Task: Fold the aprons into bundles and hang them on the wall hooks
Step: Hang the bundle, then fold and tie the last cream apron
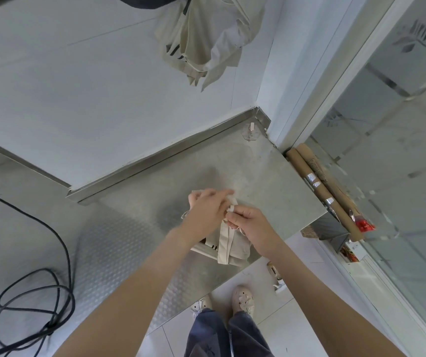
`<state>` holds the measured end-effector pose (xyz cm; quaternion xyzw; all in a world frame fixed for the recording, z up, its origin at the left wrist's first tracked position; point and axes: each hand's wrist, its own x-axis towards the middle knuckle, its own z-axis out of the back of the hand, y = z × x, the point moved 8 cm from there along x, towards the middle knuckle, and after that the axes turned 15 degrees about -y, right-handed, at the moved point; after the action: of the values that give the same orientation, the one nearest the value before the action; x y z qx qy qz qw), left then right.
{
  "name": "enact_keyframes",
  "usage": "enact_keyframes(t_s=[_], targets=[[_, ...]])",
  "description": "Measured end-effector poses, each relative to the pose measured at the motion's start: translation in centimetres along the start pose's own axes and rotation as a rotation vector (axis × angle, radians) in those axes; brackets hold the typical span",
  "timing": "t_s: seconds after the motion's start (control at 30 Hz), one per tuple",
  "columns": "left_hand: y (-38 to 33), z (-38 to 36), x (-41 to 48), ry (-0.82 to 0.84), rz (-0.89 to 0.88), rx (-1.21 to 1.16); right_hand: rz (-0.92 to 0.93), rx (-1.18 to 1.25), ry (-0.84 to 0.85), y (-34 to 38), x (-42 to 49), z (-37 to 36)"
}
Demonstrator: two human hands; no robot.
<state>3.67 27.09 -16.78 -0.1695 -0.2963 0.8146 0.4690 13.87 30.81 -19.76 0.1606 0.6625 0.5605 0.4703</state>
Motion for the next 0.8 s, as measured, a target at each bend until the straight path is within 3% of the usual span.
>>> enact_keyframes(t_s=[0.1, 0.17, 0.3, 0.4, 0.53, 0.7, 0.8], targets=[[0.3, -0.3, -0.2, 0.057, -0.153, 0.157, -0.006, -0.061, 0.027, -0.3, 0.0, -0.1], [1.3, -0.7, 0.1, 0.086, -0.144, 0.197, -0.016, -0.051, 0.013, -0.3, 0.0, 0.1], [1.6, 0.8, 0.3, -0.060, -0.110, 0.316, -0.028, 0.024, -0.097, -0.1, 0.2, 0.6], [0.9, 0.8, -0.3, -0.155, -0.176, 0.259, -0.057, 0.112, -0.170, -0.1, 0.4, 0.7], [-0.5, -1.2, -1.7, -0.078, -0.292, 0.169, -0.055, 0.252, -0.229, 0.1, 0.4, 0.6], [1.4, -2.0, -2.1, -0.009, 0.014, -0.323, -0.063, 0.292, -0.256, -0.2, 0.6, 0.6], [1.9, -1.0, -1.3, -0.060, 0.163, -0.448, -0.029, 0.268, -0.202, 0.1, 0.8, 0.3]])
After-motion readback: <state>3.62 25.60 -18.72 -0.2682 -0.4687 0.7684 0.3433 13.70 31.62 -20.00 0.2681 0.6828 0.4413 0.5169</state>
